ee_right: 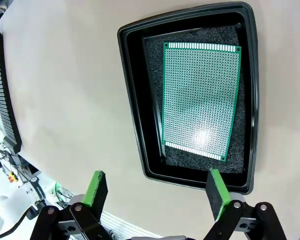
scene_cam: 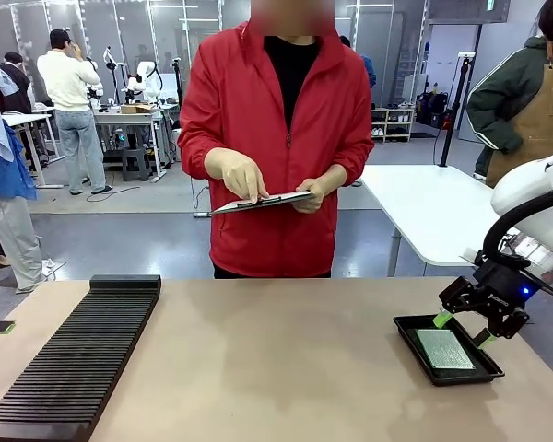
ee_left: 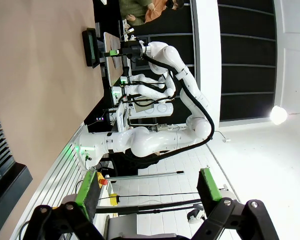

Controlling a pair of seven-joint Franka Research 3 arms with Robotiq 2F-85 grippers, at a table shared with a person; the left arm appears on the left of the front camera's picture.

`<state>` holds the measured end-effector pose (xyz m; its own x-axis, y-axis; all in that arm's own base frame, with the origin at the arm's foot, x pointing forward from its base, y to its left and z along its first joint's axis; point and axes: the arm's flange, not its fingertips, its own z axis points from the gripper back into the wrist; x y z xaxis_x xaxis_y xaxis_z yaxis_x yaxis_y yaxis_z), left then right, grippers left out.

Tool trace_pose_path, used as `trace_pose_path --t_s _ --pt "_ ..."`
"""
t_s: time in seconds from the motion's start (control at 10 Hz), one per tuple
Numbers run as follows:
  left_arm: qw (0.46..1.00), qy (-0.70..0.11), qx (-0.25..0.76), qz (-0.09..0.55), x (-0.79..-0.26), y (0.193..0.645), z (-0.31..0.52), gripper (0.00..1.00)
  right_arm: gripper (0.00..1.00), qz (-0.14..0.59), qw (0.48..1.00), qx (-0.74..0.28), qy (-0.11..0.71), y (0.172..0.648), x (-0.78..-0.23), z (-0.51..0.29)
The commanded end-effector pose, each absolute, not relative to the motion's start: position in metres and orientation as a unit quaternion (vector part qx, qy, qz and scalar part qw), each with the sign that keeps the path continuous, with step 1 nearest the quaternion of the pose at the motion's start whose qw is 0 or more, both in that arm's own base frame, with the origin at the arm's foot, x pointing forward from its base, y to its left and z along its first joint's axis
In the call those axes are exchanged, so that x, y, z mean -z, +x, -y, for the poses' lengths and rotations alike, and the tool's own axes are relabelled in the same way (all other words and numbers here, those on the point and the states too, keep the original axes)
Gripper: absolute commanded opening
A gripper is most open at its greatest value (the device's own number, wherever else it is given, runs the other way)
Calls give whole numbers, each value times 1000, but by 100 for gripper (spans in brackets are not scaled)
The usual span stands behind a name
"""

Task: Inspect the PCB.
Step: Place the Blank PCB in the ESD tray.

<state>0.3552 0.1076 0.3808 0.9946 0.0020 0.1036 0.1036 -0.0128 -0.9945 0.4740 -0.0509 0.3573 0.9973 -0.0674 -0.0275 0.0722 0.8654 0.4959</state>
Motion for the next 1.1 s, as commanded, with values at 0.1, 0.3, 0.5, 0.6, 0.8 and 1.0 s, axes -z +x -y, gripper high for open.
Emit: trace_pose_path --t_s 0.1,0.3,0.5,0.6,0.8,1.0 --pt "703 -709 35 38 -382 355 -108 100 100 -4 965 33 259 474 -355 50" --pt "703 -709 35 38 -382 355 -108 100 100 -4 965 33 259 474 -355 50" --pt "703 -709 35 38 -382 355 -108 100 100 -23 957 31 288 470 -380 55" --pt "703 -709 35 38 -382 355 -108 100 100 -18 955 37 293 465 -394 63" --pt "703 -709 35 38 -382 355 -108 100 100 -44 919 37 391 439 -428 90" --pt "703 -709 35 38 -382 355 -108 100 100 -62 883 54 462 413 -444 117"
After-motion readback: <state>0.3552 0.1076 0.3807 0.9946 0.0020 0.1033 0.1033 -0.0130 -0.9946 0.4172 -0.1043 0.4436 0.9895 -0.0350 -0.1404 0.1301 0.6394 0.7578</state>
